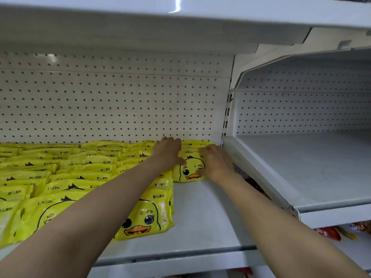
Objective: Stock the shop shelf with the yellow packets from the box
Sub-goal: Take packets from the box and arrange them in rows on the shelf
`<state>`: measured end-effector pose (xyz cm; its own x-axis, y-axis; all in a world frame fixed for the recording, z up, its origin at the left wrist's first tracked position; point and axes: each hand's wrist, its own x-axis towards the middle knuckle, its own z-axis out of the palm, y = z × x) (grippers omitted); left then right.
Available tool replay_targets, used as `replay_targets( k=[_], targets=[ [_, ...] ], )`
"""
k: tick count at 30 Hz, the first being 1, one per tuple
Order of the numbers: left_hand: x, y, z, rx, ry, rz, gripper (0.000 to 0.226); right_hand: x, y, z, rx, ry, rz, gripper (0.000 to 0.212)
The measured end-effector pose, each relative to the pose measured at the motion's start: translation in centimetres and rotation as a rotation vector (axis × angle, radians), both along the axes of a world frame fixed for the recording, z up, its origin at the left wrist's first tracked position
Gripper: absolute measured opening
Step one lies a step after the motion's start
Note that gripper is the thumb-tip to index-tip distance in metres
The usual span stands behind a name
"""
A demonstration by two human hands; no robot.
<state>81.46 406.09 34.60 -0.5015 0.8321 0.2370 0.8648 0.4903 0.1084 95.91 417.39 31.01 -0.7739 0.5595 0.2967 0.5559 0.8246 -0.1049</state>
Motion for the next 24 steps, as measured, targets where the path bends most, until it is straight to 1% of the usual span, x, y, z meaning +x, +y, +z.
replay_targets(
  k=[2, 6, 9, 13, 15, 17, 20, 24],
  targets=[
    [0.3, 0.0, -0.1, 0.011, 0.047, 0.039, 0.062, 0.0, -0.2, -0.3, 0.018, 0.012, -0.049, 0.079],
    [1.6, -0.5, -0.3, 0.030, 0.080, 0.086, 0.064, 0.4, -0.9, -0.4, -0.002, 0.010, -0.074, 0.074],
    [2.7, -1.8, 0.0, 0.065, 0.036, 0.129, 0.064, 0.9, -1.6, 0.4, -0.027, 0.054, -0.065, 0.065],
    [4.2, -5.7, 1.1, 0.137, -0.038, 0.195, 0.062, 1.8, -3.5, 2.3, -0.060, 0.165, 0.020, 0.061],
    [5.1, -8.5, 1.4, 0.192, -0.050, 0.238, 0.062, 2.1, -5.1, 3.3, -0.059, 0.213, 0.075, 0.056],
    [6.0, -11.8, 1.5, 0.250, -0.025, 0.283, 0.059, 2.1, -7.0, 4.0, -0.051, 0.241, 0.148, 0.052],
    [7.4, -16.9, 1.2, 0.299, 0.041, 0.352, 0.056, 2.1, -10.5, 4.1, -0.037, 0.254, 0.246, 0.053],
    [8.3, -23.3, 0.5, 0.381, 0.129, 0.425, 0.055, 2.0, -16.0, 3.6, -0.003, 0.204, 0.352, 0.055]
  ],
)
